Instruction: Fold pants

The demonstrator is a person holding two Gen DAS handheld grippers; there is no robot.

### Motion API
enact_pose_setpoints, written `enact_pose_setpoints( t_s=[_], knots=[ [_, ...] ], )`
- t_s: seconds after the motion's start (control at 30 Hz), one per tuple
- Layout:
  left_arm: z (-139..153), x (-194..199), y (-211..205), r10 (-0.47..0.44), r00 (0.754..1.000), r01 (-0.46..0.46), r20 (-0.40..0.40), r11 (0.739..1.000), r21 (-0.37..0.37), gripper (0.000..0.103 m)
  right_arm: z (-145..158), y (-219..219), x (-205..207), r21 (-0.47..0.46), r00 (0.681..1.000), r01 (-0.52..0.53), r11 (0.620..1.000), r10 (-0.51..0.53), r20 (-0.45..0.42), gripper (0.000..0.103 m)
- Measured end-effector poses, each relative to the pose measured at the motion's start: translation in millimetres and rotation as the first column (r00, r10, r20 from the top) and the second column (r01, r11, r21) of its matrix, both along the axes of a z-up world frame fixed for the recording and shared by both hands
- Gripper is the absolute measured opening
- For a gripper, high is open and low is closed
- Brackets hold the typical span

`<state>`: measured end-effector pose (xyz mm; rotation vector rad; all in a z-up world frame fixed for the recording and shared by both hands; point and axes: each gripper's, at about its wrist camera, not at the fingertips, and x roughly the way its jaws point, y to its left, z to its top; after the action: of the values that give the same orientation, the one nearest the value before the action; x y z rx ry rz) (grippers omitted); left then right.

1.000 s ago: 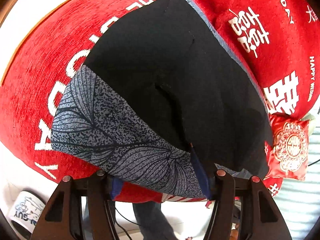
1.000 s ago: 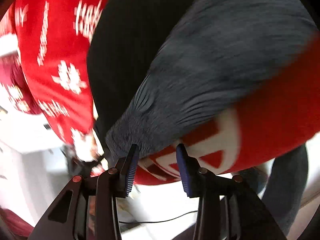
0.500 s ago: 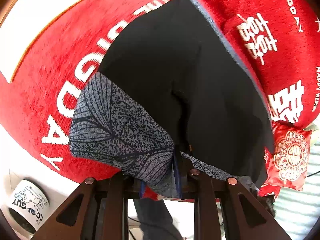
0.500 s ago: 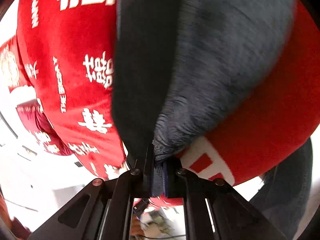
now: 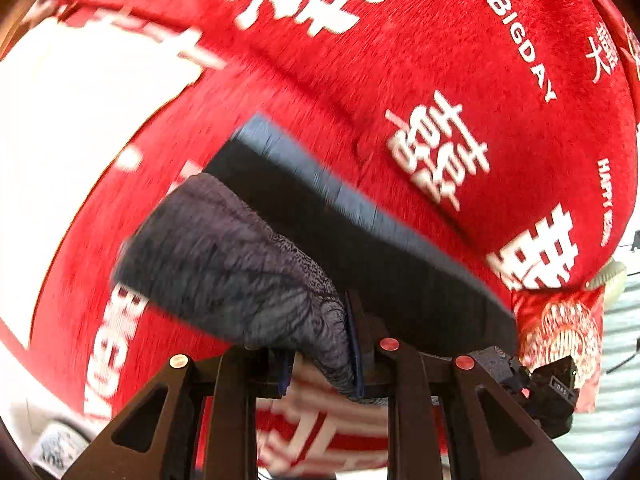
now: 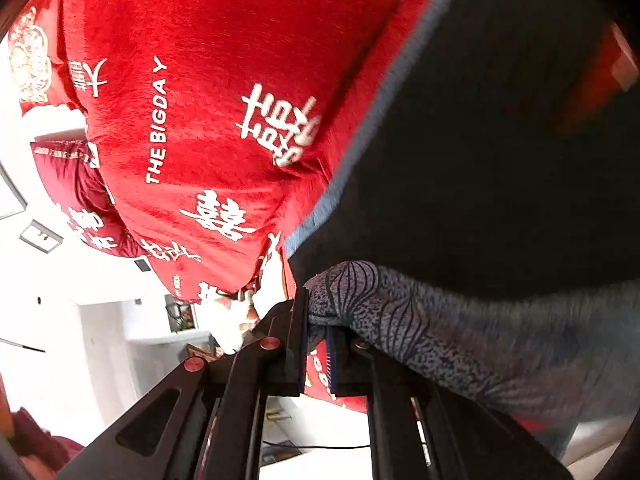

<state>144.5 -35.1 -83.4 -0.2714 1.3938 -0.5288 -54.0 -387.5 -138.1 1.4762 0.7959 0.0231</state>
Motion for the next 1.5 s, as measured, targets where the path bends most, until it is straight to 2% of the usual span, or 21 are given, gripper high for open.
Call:
enact_pose_setpoints(
  t_s=[0.13, 0.17, 0.2, 0.27, 0.4, 0.47, 0.53, 0.57, 0.6, 0.7, 0.77, 0.8, 0.87, 0.9, 0.97, 1.0, 1.03, 1.07, 1.23, 1.33, 1.5],
  knots=[
    [-22.1, 45.4, -41.9, -0.015, 0.997, 0.009, 0.075, 0.996, 0.084, 0.028, -20.7, -37.0, 64.6, -0.034, 0.995, -0.084, 0.996, 0.082, -0.057, 0.011],
    [-31.0, 53.1, -50.0, -0.018, 0.996, 0.008, 0.089, 0.993, 0.118, 0.036, -25.6, -41.8, 73.4, -0.043, 0.993, -0.097, 0.994, 0.094, -0.069, 0.011],
    [-42.2, 60.9, -56.1, -0.017, 0.995, 0.001, 0.101, 0.988, 0.156, 0.051, -38.3, -51.0, 91.7, -0.059, 0.988, -0.129, 0.99, 0.123, -0.099, 0.011],
    [-64.2, 74.7, -66.7, -0.003, 0.993, -0.024, 0.12, 0.974, 0.223, 0.066, -63.3, -59.9, 111.5, -0.085, 0.974, -0.161, 0.983, 0.145, -0.171, 0.011],
    [-92.1, 94.7, -75.8, 0.024, 0.991, -0.065, 0.131, 0.945, 0.32, 0.08, -93.4, -68.0, 138.4, -0.101, 0.955, -0.215, 0.972, 0.187, -0.228, 0.011],
    [-87.4, 94.8, -76.3, 0.028, 0.992, -0.067, 0.124, 0.944, 0.323, 0.08, -87.7, -67.4, 137.7, -0.103, 0.952, -0.227, 0.969, 0.198, -0.234, 0.016],
    [-70.4, 91.3, -69.3, 0.027, 0.991, -0.069, 0.135, 0.944, 0.321, 0.08, -67.6, -62.4, 132.8, -0.163, 0.948, -0.252, 0.954, 0.21, -0.237, 0.041],
    [-61.6, 88.1, -66.0, 0.025, 0.989, -0.072, 0.148, 0.943, 0.326, 0.08, -58.2, -59.6, 131.9, -0.196, 0.949, -0.262, 0.945, 0.216, -0.232, 0.061],
    [-51.8, 84.3, -62.7, 0.022, 0.986, -0.077, 0.165, 0.939, 0.335, 0.08, -39.4, -53.2, 128.7, -0.254, 0.949, -0.279, 0.926, 0.226, -0.22, 0.067],
    [-28.0, 69.1, -61.4, -0.01, 0.975, -0.076, 0.224, 0.925, 0.373, 0.08, -1.0, -33.4, 128.8, -0.348, 0.944, -0.322, 0.88, 0.273, -0.185, 0.067],
    [-28.4, 62.2, -67.8, -0.036, 0.975, -0.054, 0.221, 0.92, 0.389, 0.08, 7.3, -20.1, 132.1, -0.38, 0.932, -0.362, 0.851, 0.317, -0.176, 0.066],
    [-38.5, 59.4, -73.8, -0.056, 0.978, -0.031, 0.199, 0.911, 0.41, 0.08, 7.9, -11.6, 137.4, -0.401, 0.92, -0.392, 0.828, 0.345, -0.188, 0.064],
    [-61.6, 56.0, -84.6, -0.08, 0.985, 0.004, 0.15, 0.893, 0.451, 0.08, -6.1, 4.3, 154.3, -0.429, 0.88, -0.476, 0.768, 0.405, -0.25, 0.061],
    [-71.1, 55.0, -90.8, -0.089, 0.986, 0.014, 0.141, 0.887, 0.461, 0.08, -17.2, 7.6, 163.3, -0.421, 0.862, -0.505, 0.753, 0.423, -0.279, 0.06],
    [-92.8, 53.0, -105.2, -0.111, 0.984, 0.023, 0.14, 0.854, 0.521, 0.08, -36.2, 4.2, 174.8, -0.422, 0.848, -0.528, 0.737, 0.434, -0.304, 0.059],
    [-97.8, 50.9, -110.9, -0.121, 0.98, 0.017, 0.156, 0.839, 0.544, 0.086, -44.0, -0.8, 182.3, -0.45, 0.845, -0.532, 0.717, 0.42, -0.33, 0.056],
    [-98.5, 47.8, -116.4, -0.138, 0.973, 0.013, 0.184, 0.831, 0.556, 0.087, -46.1, -4.8, 185.8, -0.459, 0.852, -0.522, 0.719, 0.412, -0.323, 0.053],
    [-98.7, 45.8, -119.8, -0.151, 0.972, 0.022, 0.183, 0.825, 0.565, 0.087, -44.2, -15.8, 187.0, -0.462, 0.874, -0.484, 0.743, 0.384, -0.298, 0.05],
    [-79.5, 25.6, -128.9, -0.214, 0.963, 0.084, 0.164, 0.817, 0.57, 0.087, -16.5, -67.3, 160.9, -0.448, 0.952, -0.291, 0.845, 0.207, -0.227, 0.056],
    [-61.5, 2.1, -138.6, -0.278, 0.948, 0.147, 0.155, 0.815, 0.561, 0.087, 1.6, -82.4, 122.4, -0.406, 0.969, -0.22, 0.887, 0.151, -0.195, 0.061],
    [-47.1, -44.4, -169.4, -0.408, 0.907, 0.31, 0.101, 0.812, 0.495, 0.087, 15.2, -74.9, 31.3, -0.351, 0.971, -0.15, 0.924, 0.07, -0.231, 0.062]
  ],
)
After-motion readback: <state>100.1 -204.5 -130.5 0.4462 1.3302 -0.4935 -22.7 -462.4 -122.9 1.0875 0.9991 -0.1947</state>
